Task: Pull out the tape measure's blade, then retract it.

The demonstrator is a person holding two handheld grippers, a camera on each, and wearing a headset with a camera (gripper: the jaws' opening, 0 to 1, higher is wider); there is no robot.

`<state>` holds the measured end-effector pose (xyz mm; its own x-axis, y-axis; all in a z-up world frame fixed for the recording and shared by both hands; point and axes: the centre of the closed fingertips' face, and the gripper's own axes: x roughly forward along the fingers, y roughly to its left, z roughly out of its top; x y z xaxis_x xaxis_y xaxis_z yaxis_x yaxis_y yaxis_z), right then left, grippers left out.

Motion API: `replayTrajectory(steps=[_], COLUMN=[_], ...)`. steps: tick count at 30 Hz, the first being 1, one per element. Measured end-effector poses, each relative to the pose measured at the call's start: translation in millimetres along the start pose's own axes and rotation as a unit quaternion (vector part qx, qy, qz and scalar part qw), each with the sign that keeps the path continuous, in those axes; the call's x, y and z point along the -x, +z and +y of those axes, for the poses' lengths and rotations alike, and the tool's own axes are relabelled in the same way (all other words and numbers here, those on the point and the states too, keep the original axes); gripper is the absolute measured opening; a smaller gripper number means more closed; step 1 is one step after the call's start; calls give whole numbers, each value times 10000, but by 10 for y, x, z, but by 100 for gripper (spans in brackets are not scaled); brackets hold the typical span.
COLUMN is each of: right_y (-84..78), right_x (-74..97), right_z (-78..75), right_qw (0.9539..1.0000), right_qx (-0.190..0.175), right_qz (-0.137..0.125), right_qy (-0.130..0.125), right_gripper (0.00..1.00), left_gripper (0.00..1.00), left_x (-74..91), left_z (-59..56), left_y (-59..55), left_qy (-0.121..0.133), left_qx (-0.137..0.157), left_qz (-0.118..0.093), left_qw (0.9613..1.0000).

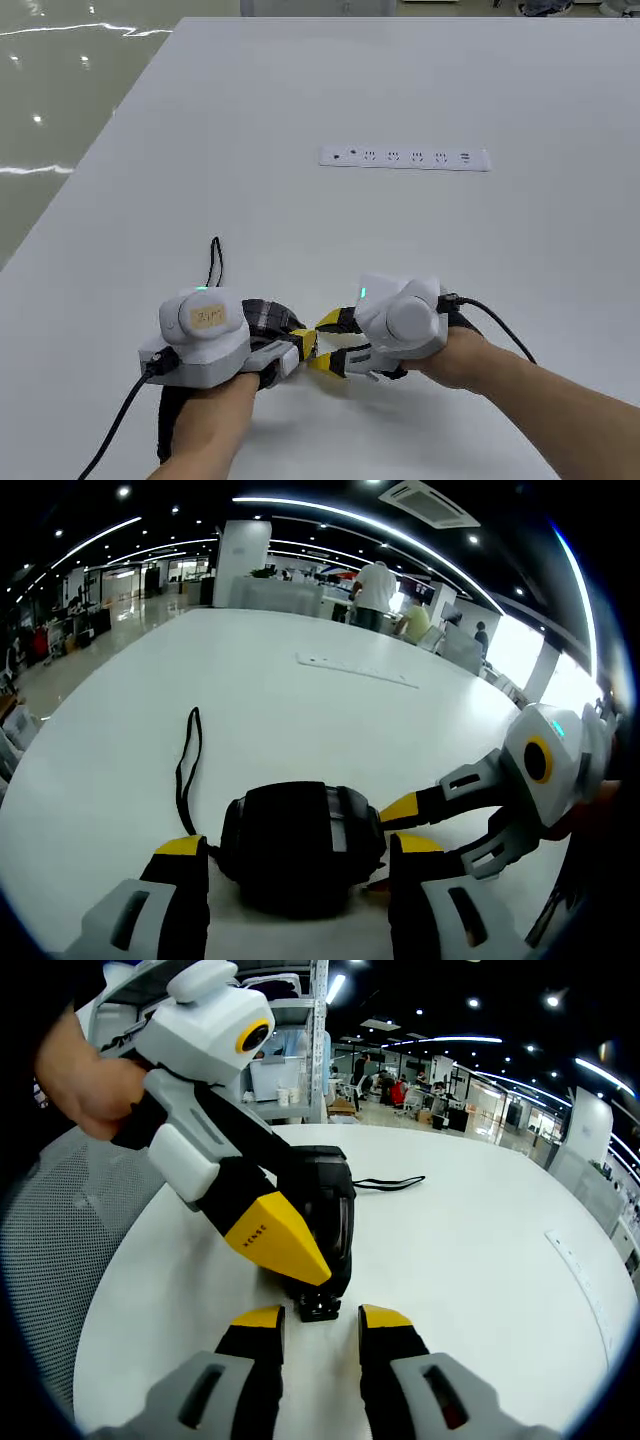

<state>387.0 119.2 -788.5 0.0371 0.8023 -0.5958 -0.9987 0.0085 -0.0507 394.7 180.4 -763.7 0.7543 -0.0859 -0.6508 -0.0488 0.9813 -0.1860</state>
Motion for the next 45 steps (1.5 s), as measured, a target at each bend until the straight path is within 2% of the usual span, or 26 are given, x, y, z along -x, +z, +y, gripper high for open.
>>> replayTrajectory(steps=[5, 12, 13, 14, 16, 24, 26, 28, 29, 36, 41, 45], right_y=[-62, -97, -160, -179, -199, -321, -359, -379, -397, -522, -589, -642], right_x=[84, 134, 291, 325, 370, 584, 655, 693, 751, 1009, 1149, 1252], right_z=[-12, -34, -56, -57, -51, 3, 14, 17, 13, 16, 31, 62], right_qw=[9999, 9997, 9990, 9986, 9982, 9948, 9936, 9930, 9919, 9873, 9838, 9807], right_qx=[-82, -150, -267, -347, -416, -777, -861, -891, -937, -1104, -1225, -1332], right_qz=[55, 67, 47, 43, 23, -47, -61, -64, -94, -124, -166, -212], right_qy=[-78, -156, -346, -385, -431, -651, -731, -772, -848, -1137, -1299, -1417], right_gripper=[34, 43, 45, 46, 48, 58, 61, 64, 64, 70, 73, 77], left_gripper=[73, 76, 76, 76, 76, 79, 79, 80, 80, 81, 82, 83], left_x=[21, 34, 64, 68, 78, 139, 159, 173, 192, 275, 331, 382], left_z=[-7, -7, -15, -18, 0, 54, 57, 67, 69, 106, 128, 134], left_y=[22, 29, -3, -15, -43, -115, -128, -135, -125, -125, -112, -140], left_qy=[-164, -214, -512, -604, -660, -1012, -1173, -1228, -1326, -1614, -1776, -1902], left_qx=[-178, -284, -627, -677, -732, -1162, -1296, -1356, -1425, -1731, -1769, -1942], left_qz=[-57, -73, -84, -99, -70, -133, -154, -149, -208, -314, -399, -420], left_qw=[9997, 9993, 9967, 9958, 9951, 9880, 9845, 9830, 9806, 9711, 9673, 9614])
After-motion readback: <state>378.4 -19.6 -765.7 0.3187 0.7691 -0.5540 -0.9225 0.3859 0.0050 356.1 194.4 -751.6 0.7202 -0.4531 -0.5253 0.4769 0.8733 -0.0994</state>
